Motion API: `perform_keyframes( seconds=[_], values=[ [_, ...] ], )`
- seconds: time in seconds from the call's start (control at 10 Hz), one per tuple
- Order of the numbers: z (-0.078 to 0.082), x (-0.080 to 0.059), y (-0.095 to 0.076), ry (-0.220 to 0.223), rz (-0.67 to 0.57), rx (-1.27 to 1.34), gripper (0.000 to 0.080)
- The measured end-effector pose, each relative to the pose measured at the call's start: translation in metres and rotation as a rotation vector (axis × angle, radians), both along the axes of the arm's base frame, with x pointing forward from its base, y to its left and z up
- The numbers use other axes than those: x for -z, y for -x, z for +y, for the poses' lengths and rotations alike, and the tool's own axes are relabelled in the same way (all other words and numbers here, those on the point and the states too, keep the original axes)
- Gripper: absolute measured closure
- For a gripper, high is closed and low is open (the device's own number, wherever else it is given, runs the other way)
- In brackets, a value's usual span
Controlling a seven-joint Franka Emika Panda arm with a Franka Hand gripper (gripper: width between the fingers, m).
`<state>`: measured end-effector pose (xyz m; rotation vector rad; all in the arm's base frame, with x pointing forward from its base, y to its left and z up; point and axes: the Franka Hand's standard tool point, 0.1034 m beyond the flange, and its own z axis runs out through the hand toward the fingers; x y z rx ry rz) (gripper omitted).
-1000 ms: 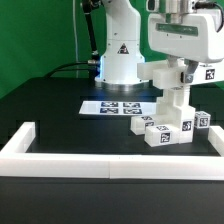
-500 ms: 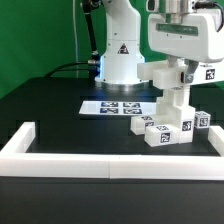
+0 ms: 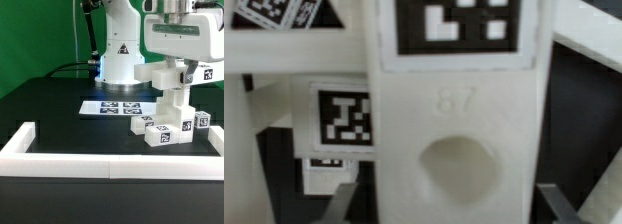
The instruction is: Assemble chair
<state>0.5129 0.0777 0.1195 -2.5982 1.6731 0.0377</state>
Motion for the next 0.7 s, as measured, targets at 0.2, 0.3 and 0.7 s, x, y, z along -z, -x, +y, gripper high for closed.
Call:
perform_keyframes(
  seconds=[0.2,0.3,0.7],
  values=[
    [0.0,0.0,0.0,0.0,0.0,0.0,0.0509],
    [-0.0008,0.0,0.0,0.0,0.0,0.001,0.0509],
    [-0.0054,0.0003,-0.0003,0.004,0.0,0.008,0.0509]
  ],
)
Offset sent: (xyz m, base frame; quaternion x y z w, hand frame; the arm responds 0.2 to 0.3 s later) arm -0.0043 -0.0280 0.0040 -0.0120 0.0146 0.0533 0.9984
